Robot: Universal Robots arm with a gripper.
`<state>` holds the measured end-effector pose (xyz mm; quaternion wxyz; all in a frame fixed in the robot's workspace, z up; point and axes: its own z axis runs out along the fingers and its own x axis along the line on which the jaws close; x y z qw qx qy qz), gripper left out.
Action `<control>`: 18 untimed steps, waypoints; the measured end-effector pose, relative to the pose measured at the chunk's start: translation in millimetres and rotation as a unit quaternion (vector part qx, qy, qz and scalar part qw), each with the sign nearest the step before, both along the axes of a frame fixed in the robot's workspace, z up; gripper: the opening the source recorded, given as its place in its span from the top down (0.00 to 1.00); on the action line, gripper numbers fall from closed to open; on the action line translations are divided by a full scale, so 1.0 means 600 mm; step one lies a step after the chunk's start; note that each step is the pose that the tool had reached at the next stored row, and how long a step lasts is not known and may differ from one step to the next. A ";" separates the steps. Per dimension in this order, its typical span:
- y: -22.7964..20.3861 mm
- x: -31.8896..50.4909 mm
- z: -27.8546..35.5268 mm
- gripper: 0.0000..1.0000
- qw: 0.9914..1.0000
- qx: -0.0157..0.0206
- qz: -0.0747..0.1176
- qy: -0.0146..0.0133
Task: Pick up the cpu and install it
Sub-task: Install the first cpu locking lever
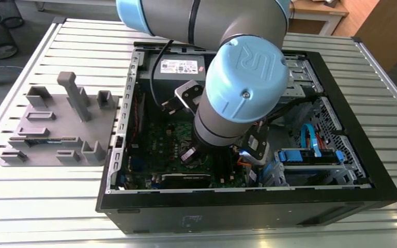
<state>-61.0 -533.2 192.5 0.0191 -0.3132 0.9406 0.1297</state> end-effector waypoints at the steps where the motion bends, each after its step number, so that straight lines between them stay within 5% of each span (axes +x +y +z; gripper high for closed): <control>1: 0.0000 0.000 0.000 0.89 1.000 0.000 0.000 0.000; 10: 0.0000 0.001 -0.002 0.89 1.000 0.001 0.005 0.000; 18: -0.0022 0.001 -0.002 0.89 1.000 0.011 0.010 0.000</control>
